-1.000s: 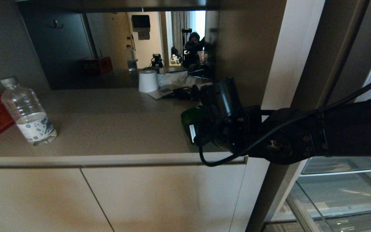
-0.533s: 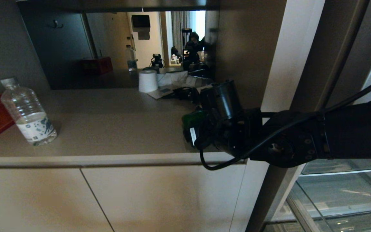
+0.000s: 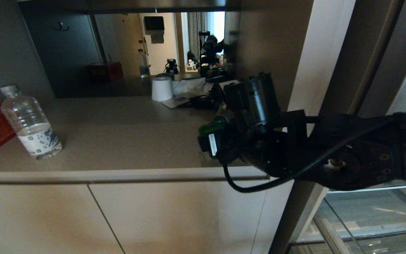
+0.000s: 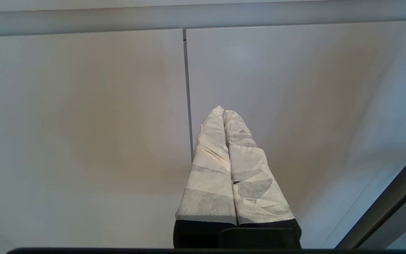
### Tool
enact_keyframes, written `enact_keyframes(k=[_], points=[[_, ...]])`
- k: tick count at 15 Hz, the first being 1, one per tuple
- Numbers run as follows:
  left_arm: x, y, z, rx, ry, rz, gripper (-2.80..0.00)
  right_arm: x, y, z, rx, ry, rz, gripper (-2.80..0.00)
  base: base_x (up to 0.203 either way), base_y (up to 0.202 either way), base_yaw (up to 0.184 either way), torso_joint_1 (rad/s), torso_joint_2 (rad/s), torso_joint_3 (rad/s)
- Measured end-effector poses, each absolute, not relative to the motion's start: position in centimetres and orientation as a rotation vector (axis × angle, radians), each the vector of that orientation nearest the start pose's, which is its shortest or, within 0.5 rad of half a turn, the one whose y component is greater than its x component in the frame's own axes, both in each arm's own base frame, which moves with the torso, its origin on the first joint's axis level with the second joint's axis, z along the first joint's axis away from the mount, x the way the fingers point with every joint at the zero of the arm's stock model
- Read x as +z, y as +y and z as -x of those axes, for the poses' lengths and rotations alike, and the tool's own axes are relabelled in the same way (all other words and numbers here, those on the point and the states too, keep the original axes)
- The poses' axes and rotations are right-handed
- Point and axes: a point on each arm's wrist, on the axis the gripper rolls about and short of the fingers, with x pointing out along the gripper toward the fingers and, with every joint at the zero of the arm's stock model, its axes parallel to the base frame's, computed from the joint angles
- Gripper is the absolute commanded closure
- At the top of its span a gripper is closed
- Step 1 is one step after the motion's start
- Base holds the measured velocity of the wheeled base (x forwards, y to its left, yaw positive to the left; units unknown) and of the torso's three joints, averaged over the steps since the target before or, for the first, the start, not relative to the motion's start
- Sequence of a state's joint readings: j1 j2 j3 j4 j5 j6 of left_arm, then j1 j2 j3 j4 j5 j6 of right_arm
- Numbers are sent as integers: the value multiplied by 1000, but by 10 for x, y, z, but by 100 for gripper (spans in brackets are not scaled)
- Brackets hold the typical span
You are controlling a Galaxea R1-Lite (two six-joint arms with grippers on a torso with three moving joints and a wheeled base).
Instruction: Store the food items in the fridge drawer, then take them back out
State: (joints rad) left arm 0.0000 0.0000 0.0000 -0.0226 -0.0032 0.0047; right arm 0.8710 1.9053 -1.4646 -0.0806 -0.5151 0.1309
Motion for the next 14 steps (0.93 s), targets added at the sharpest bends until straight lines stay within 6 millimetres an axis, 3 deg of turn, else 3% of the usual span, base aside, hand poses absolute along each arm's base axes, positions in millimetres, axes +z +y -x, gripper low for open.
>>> enact_keyframes(k=[1, 2, 5, 9, 14], points=[[78, 0, 23, -3, -23, -4, 0, 243, 282, -241, 354, 305, 111, -280, 0, 0, 0, 0, 0, 0], [78, 0, 23, -3, -22, -5, 0, 242, 278, -227, 376, 316, 125, 0, 0, 0, 0, 0, 0, 0], [78, 0, 23, -3, -23, -5, 0, 237, 253, -179, 440, 346, 168, 0, 0, 0, 0, 0, 0, 0], [78, 0, 23, -3, -23, -5, 0, 226, 192, -130, 469, 367, 188, 0, 0, 0, 0, 0, 0, 0], [78, 0, 23, -3, -23, -5, 0, 203, 117, -97, 388, 385, 90, 0, 0, 0, 0, 0, 0, 0]])
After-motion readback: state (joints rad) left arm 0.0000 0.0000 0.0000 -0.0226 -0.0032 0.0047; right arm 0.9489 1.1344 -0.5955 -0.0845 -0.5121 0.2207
